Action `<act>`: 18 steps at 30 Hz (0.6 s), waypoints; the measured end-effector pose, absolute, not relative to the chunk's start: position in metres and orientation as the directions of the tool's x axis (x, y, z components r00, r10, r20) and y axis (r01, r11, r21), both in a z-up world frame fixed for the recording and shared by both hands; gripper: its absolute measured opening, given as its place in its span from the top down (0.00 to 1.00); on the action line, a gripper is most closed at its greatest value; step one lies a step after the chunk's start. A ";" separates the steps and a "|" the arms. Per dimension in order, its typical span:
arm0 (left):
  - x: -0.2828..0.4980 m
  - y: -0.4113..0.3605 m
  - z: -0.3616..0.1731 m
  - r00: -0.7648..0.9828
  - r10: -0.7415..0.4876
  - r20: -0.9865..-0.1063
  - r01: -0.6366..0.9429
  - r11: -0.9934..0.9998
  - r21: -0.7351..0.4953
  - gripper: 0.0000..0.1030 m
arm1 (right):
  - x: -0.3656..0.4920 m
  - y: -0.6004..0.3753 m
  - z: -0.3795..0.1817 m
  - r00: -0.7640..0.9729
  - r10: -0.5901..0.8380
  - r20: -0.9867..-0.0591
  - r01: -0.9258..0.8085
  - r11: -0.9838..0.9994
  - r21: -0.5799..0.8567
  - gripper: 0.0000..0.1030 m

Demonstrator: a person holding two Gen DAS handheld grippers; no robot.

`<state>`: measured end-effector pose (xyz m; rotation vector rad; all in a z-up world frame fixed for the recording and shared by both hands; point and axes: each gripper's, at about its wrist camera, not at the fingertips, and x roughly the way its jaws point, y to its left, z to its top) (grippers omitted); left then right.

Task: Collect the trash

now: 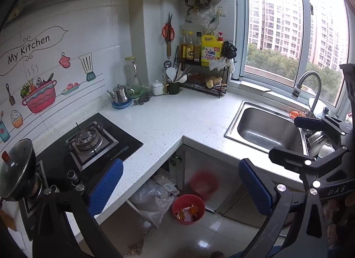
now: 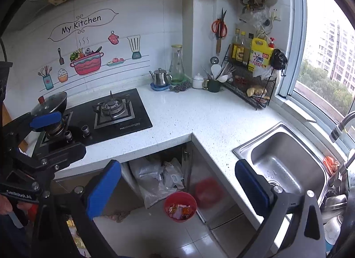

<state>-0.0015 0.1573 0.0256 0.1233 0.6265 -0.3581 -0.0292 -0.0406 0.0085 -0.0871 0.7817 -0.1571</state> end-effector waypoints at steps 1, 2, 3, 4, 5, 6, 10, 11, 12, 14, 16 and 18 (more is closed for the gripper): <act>-0.002 0.156 0.027 0.752 -0.289 -0.593 0.362 0.932 0.005 0.00 | -0.031 -0.041 0.011 0.704 -0.171 -0.689 0.108 0.985 -0.134 0.01; -0.002 0.155 0.027 0.752 -0.289 -0.592 0.361 0.932 0.005 0.00 | -0.031 -0.042 0.012 0.708 -0.172 -0.685 0.110 0.985 -0.134 0.01; -0.003 0.154 0.028 0.753 -0.292 -0.590 0.364 0.931 0.003 0.00 | -0.031 -0.041 0.012 0.709 -0.171 -0.684 0.111 0.985 -0.132 0.01; -0.003 0.153 0.028 0.752 -0.297 -0.589 0.368 0.930 0.001 0.00 | -0.034 -0.041 0.013 0.712 -0.170 -0.682 0.111 0.985 -0.130 0.01; -0.003 0.152 0.027 0.749 -0.300 -0.590 0.371 0.928 -0.001 0.00 | -0.035 -0.042 0.014 0.716 -0.170 -0.677 0.112 0.985 -0.129 0.01; -0.004 0.151 0.027 0.748 -0.301 -0.591 0.373 0.928 0.000 0.00 | -0.037 -0.043 0.015 0.718 -0.174 -0.674 0.116 0.985 -0.130 0.01; -0.002 0.150 0.023 0.744 -0.295 -0.599 0.366 0.931 -0.004 0.00 | -0.038 -0.044 0.014 0.716 -0.165 -0.678 0.117 0.986 -0.117 0.01; -0.002 0.150 0.023 0.741 -0.299 -0.601 0.368 0.930 -0.009 0.00 | -0.039 -0.043 0.014 0.717 -0.165 -0.677 0.116 0.986 -0.118 0.01; -0.002 0.151 0.023 0.739 -0.302 -0.602 0.368 0.930 -0.015 0.00 | -0.039 -0.042 0.014 0.717 -0.169 -0.676 0.118 0.986 -0.121 0.01; -0.003 0.151 0.023 0.739 -0.303 -0.601 0.366 0.930 -0.018 0.00 | -0.040 -0.041 0.014 0.718 -0.169 -0.675 0.120 0.986 -0.119 0.01; -0.004 0.151 0.024 0.740 -0.304 -0.600 0.367 0.930 -0.019 0.00 | -0.041 -0.041 0.014 0.718 -0.171 -0.674 0.122 0.985 -0.120 0.01; -0.004 0.151 0.024 0.738 -0.302 -0.603 0.368 0.930 -0.015 0.00 | -0.041 -0.039 0.015 0.718 -0.173 -0.674 0.125 0.985 -0.119 0.01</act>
